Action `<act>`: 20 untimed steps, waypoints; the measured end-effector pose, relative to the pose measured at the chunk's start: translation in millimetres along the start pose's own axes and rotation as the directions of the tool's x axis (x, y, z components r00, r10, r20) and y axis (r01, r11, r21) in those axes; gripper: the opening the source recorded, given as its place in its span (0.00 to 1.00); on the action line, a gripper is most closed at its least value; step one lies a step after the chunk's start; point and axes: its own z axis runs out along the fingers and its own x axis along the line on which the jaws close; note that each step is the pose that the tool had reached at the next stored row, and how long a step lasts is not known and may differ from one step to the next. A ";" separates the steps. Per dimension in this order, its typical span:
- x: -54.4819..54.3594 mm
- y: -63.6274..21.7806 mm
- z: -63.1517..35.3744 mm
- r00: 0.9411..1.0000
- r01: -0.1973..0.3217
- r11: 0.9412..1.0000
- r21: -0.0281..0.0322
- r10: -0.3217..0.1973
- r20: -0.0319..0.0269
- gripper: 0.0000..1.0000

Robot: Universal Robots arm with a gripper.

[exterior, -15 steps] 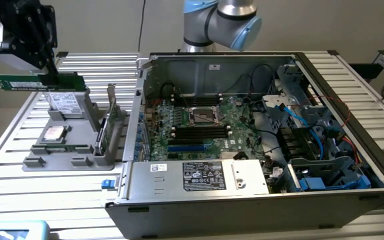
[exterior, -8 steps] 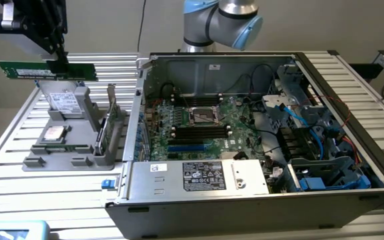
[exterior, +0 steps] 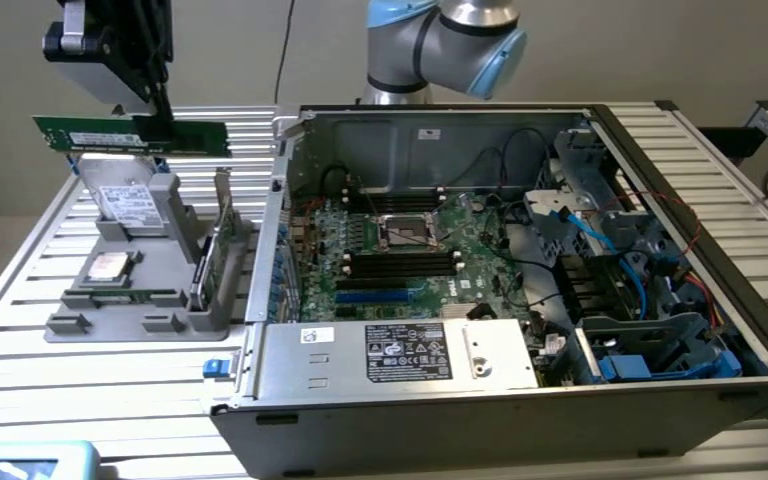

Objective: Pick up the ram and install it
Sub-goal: 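Pick up the ram and move it above insertion slot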

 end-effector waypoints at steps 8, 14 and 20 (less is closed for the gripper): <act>0.4 -32.0 -1.6 1.000 0.001 1.000 -0.007 -0.001 0.014 0.14; 0.7 -59.3 -2.9 1.000 0.002 1.000 -0.008 -0.001 0.025 0.14; 0.8 -86.6 -3.8 0.999 0.002 1.000 -0.008 -0.002 0.037 0.14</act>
